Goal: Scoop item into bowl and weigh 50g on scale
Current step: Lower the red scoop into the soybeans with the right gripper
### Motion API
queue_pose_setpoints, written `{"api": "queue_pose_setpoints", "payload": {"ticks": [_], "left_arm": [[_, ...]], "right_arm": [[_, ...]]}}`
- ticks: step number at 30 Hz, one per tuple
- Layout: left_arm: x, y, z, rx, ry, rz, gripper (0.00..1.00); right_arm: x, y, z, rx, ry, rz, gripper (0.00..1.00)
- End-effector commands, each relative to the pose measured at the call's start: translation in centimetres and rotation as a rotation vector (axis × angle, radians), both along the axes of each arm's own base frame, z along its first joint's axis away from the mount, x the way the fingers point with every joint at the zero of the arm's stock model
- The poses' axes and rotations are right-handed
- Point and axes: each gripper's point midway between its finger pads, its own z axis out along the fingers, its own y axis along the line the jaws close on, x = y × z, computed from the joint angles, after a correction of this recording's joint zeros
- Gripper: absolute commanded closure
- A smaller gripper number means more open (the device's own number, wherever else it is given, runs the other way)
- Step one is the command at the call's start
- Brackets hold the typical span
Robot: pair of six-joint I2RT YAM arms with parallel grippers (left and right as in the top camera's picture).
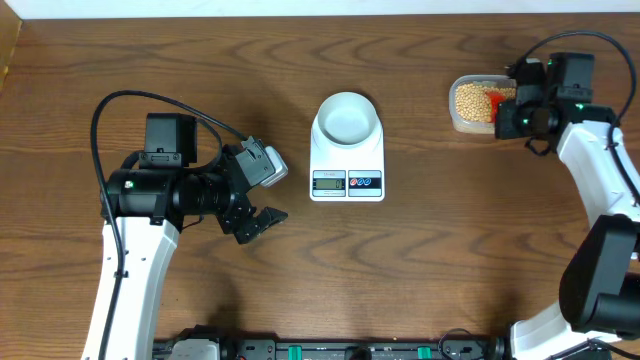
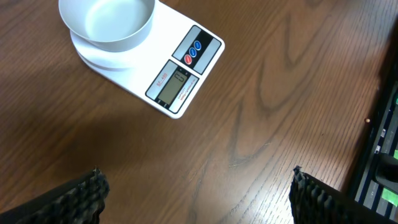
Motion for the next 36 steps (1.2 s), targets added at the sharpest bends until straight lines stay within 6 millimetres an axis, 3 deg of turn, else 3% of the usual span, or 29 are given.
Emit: {"api": "queue_pose_setpoints", "payload": {"ticks": [1,18,36], "left_arm": [[0.3,0.0,0.5,0.001,-0.018,-0.008,0.05],[0.3,0.0,0.4,0.001,-0.017,-0.008,0.05],[0.3,0.0,0.5,0.001,-0.018,-0.008,0.05]], "right_arm": [[0.3,0.4,0.2,0.100,0.000,-0.007,0.99],[0.2,-0.7,-0.1,0.141,0.018,-0.074,0.99],[0.1,-0.5,-0.1,0.243,0.042,-0.156,0.99]]}}
